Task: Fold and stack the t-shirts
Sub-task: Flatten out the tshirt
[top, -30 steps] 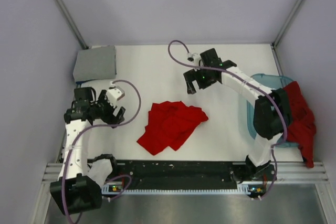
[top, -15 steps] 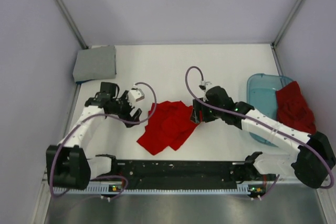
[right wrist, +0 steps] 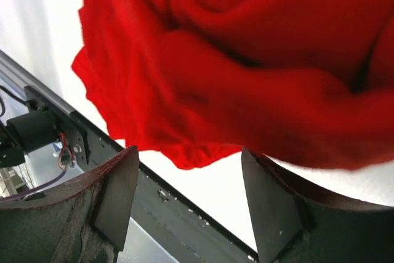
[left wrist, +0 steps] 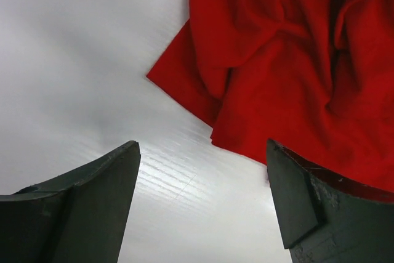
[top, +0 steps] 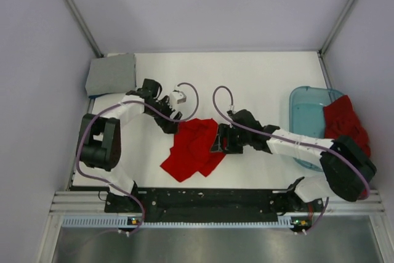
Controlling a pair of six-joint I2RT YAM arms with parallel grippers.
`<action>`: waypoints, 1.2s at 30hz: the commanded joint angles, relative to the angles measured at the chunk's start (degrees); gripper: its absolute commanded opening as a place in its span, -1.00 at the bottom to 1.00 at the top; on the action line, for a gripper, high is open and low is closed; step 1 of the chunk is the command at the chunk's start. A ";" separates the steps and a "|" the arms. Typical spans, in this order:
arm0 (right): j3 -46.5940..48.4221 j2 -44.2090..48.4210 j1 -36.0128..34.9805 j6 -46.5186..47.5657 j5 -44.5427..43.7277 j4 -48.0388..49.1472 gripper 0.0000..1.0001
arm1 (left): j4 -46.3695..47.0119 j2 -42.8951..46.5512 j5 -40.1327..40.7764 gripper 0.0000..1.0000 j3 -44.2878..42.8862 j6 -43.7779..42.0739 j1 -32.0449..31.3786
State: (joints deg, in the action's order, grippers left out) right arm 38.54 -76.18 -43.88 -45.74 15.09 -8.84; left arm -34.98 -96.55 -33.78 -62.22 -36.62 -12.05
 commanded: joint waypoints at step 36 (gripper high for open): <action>41.77 24.41 6.79 24.37 -12.19 -38.42 -1.00 | -21.35 36.15 29.64 -1.00 -20.57 3.41 6.60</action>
State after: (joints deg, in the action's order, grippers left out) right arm 73.36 -55.02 -37.32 -28.53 5.76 -36.75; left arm -51.92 -69.25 -12.53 -78.28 -31.07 -8.01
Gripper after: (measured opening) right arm 0.017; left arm 0.009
